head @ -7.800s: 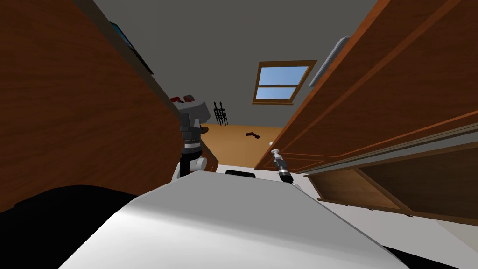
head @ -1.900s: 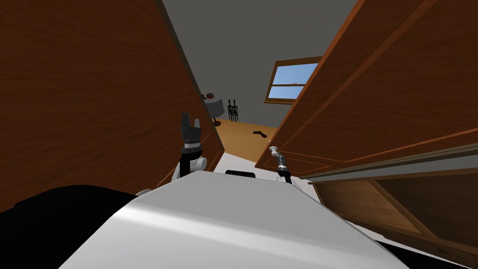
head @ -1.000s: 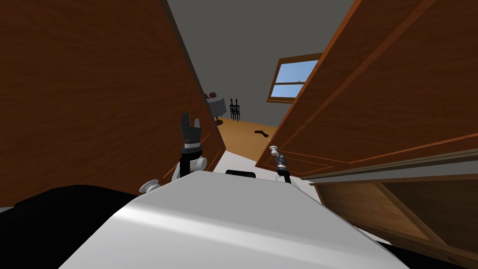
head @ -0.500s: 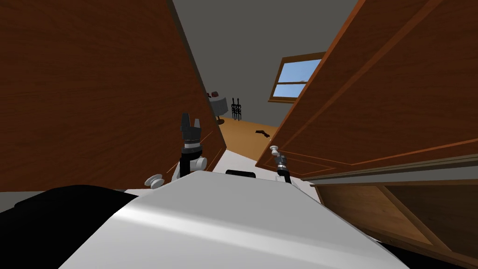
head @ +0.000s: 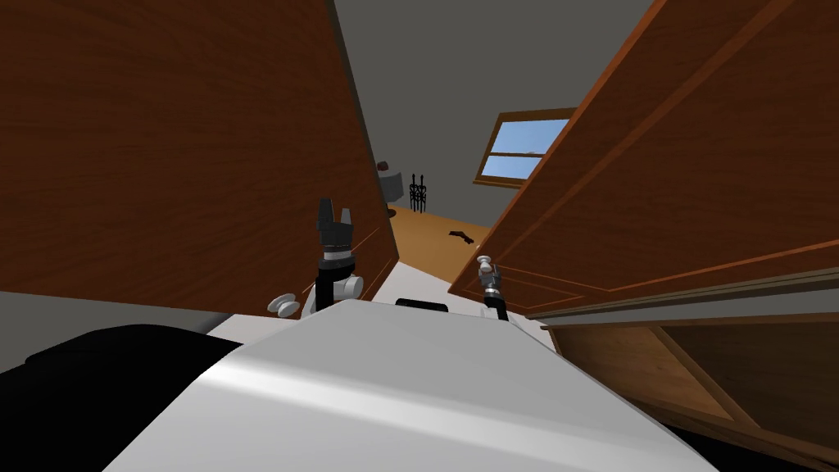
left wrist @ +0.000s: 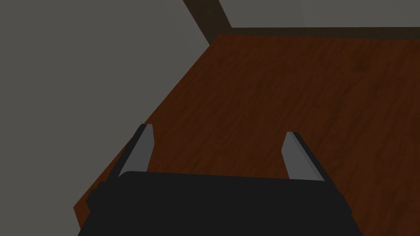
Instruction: Pull the door open
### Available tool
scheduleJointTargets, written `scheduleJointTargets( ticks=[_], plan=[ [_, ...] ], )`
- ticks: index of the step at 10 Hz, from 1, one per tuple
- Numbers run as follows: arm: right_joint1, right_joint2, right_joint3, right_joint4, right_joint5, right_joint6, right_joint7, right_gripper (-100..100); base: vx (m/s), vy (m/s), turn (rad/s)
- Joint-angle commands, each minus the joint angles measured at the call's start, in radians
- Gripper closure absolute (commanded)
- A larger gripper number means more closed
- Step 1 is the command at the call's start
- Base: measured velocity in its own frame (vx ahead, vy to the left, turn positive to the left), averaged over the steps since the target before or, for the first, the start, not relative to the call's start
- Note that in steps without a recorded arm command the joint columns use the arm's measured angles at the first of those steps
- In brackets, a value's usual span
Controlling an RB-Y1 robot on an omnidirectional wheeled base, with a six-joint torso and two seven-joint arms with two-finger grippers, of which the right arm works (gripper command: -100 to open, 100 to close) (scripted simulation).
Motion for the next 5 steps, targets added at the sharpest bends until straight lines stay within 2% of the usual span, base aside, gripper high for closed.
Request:
scheduleJointTargets(
  ticks=[1,3,5],
  plan=[
    [-0.002,0.002,0.010,-0.003,-0.016,0.003,-0.048,-100,-0.043,-0.005,0.012],
    [-0.003,0.004,0.018,-0.007,-0.030,0.005,-0.087,-100,-0.052,-0.017,0.013],
    [-0.005,0.008,0.038,-0.015,-0.062,0.010,-0.152,-100,-0.057,-0.010,0.018]
  ],
)
